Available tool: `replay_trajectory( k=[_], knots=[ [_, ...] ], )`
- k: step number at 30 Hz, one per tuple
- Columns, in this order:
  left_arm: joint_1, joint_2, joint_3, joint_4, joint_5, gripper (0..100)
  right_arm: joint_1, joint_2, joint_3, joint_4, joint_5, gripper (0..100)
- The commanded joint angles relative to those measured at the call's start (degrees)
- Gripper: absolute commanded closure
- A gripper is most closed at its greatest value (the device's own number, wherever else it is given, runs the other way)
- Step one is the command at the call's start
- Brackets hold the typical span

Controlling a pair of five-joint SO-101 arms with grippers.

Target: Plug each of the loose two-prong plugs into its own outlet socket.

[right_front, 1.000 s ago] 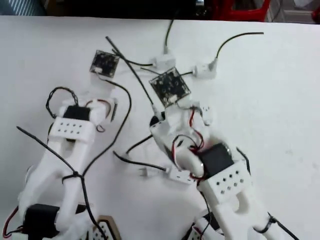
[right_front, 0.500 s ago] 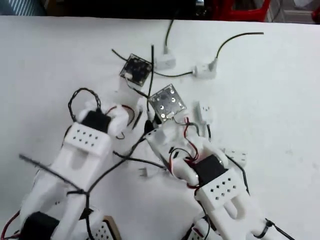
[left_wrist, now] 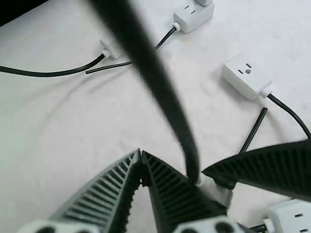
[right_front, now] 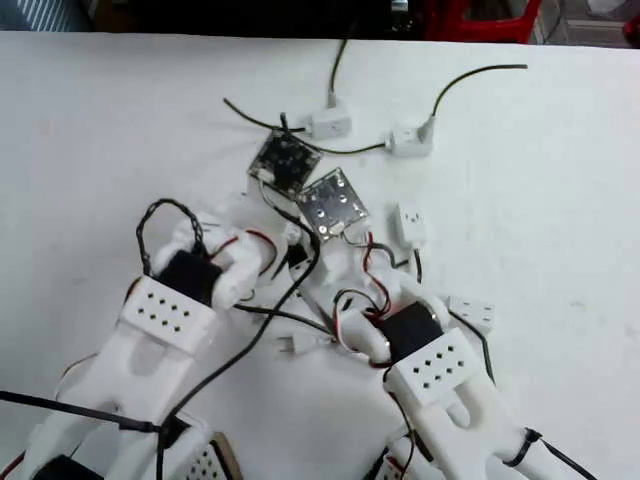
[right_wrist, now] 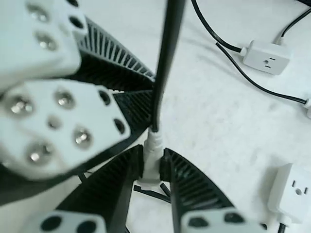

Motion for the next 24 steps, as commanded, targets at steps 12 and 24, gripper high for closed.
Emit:
replay_trajectory(
  k=[12,24],
  knots=[
    [-11.1,-2.2,3.8,-8.0,2.9,97,-0.7,-0.6,-0.5,-0.5,-0.5,98.1],
    [-1.1,-2.7,6.4,-10.5,-2.2,98,-5.7,-7.0,1.1,2.7,-0.5,98.1]
  ],
)
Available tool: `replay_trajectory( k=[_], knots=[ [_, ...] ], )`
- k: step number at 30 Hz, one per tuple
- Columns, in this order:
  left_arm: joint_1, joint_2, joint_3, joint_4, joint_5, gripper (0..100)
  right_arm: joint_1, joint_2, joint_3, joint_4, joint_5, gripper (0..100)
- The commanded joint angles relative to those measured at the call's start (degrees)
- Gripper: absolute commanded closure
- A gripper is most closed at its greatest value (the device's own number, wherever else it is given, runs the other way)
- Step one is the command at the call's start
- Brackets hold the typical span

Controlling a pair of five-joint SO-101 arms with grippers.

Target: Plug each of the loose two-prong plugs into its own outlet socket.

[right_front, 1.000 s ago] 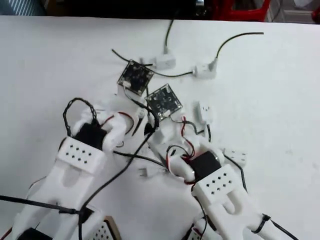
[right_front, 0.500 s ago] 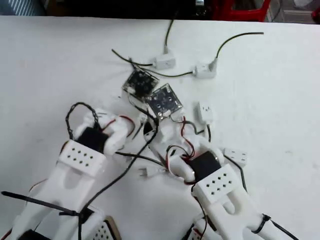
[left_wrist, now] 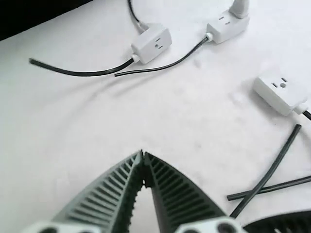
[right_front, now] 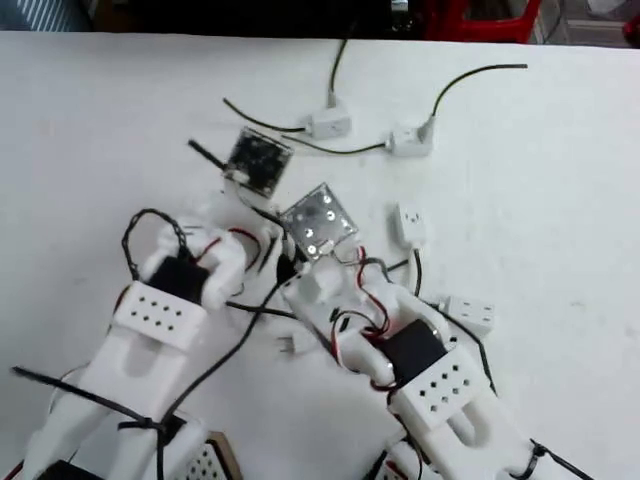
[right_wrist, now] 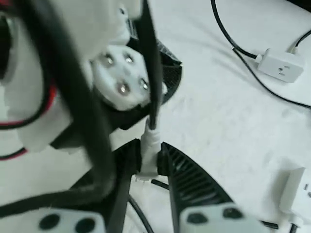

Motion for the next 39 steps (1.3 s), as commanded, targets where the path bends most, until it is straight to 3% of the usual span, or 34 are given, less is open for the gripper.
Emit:
replay_trajectory(
  k=[1,11,17,25,29,31,35,39],
  knots=[
    [4.4,-1.7,-0.2,-0.5,-3.3,98,-0.8,-1.3,-0.2,0.0,-0.4,98.1],
    [5.8,-1.8,-0.3,0.9,-3.4,98,-0.5,-1.3,0.1,0.0,-0.3,98.1],
    [5.4,-1.8,-0.3,0.9,-3.4,98,3.4,-1.3,0.1,0.0,-0.4,98.1],
    [0.2,-1.7,-0.5,0.9,-3.0,97,17.9,-1.3,0.1,-2.4,-0.5,98.1],
    [-0.6,-1.4,-0.4,1.0,-3.3,97,25.5,-1.2,0.1,-6.1,-4.9,98.1],
    [-0.4,-1.3,-0.8,2.5,-3.3,94,28.8,-1.2,0.1,-7.8,-6.4,98.1],
    [-0.1,-1.2,-2.3,6.1,-2.9,76,34.5,-1.2,0.1,-10.1,-11.0,98.1],
    [1.7,-1.2,-1.8,7.6,-3.3,71,38.1,-1.2,0.1,-10.6,-14.4,98.1]
  ],
)
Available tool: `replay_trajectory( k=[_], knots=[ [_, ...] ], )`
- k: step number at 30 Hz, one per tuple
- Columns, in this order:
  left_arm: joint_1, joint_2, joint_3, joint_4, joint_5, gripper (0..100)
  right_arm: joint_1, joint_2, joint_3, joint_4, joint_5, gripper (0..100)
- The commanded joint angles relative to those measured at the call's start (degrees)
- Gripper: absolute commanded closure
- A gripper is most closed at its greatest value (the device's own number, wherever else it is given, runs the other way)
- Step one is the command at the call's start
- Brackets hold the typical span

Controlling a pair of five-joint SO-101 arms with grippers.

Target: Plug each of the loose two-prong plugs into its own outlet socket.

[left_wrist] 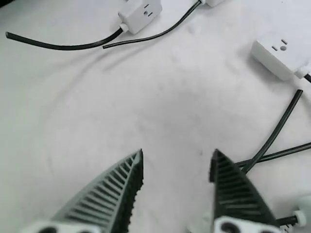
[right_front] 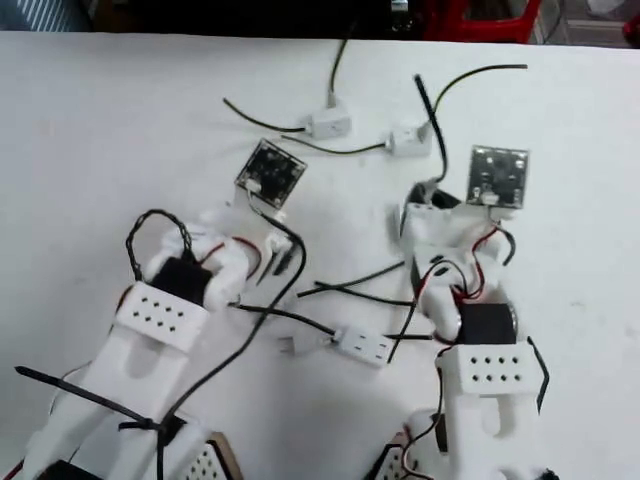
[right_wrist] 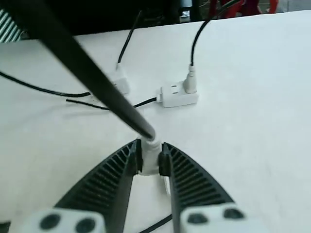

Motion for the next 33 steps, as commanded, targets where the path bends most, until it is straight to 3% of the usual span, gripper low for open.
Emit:
replay_trajectory(
  k=[1,6,13,18,30,33],
  knots=[
    [3.0,-1.1,-1.8,2.5,-0.5,70,3.3,-1.0,-0.4,-1.8,-3.0,98.1],
    [12.7,-1.1,-2.2,9.6,-8.2,66,7.9,-1.1,0.3,-4.7,-5.5,98.1],
    [20.4,-0.4,-2.1,10.5,-17.1,65,10.5,-1.1,0.5,-5.8,-5.7,98.1],
    [25.8,11.4,-5.7,10.5,-22.4,65,10.6,-1.1,0.5,-5.8,-5.5,98.1],
    [30.5,38.3,-20.7,10.0,-26.9,66,10.6,-1.1,0.5,-5.8,-5.3,98.1],
    [30.7,41.3,-21.7,9.9,-26.9,75,10.6,-1.1,0.6,-5.8,-5.2,98.1]
  ],
)
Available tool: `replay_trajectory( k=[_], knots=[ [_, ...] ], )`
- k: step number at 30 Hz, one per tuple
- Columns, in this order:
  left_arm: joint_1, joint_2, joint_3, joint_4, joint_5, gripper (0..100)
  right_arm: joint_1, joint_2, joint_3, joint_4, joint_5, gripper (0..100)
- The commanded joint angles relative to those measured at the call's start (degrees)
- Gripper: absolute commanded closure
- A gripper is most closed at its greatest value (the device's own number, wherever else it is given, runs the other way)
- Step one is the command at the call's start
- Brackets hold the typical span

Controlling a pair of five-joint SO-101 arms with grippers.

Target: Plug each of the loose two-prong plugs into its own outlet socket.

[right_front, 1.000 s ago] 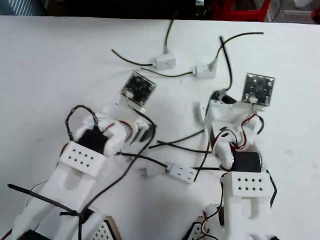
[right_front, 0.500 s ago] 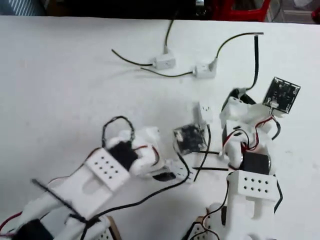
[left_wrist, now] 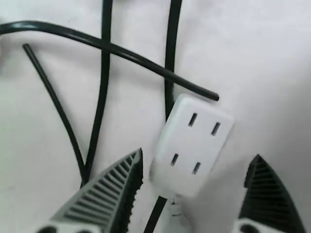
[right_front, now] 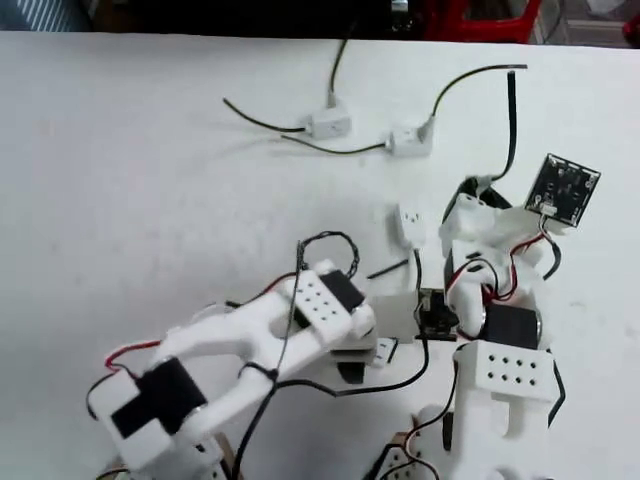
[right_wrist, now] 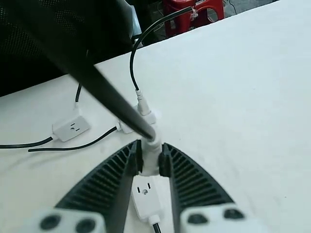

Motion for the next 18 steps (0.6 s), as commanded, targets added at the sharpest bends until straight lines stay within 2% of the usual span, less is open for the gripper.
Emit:
replay_trajectory(
  k=[1,6,12,18],
  knots=[
    [0.9,3.0,-3.6,-0.7,-0.4,79,0.7,-1.1,-0.6,-1.4,0.2,98.1],
    [1.7,2.9,-3.5,-2.0,0.0,98,0.7,-1.1,-0.6,-1.4,0.2,98.1],
    [-1.9,-3.7,-3.2,0.6,5.4,98,0.7,-1.1,-0.4,-1.4,0.2,98.1],
    [-12.5,-14.1,-3.0,4.2,5.7,98,0.5,-1.1,-0.4,-1.4,0.2,98.1]
  ],
)
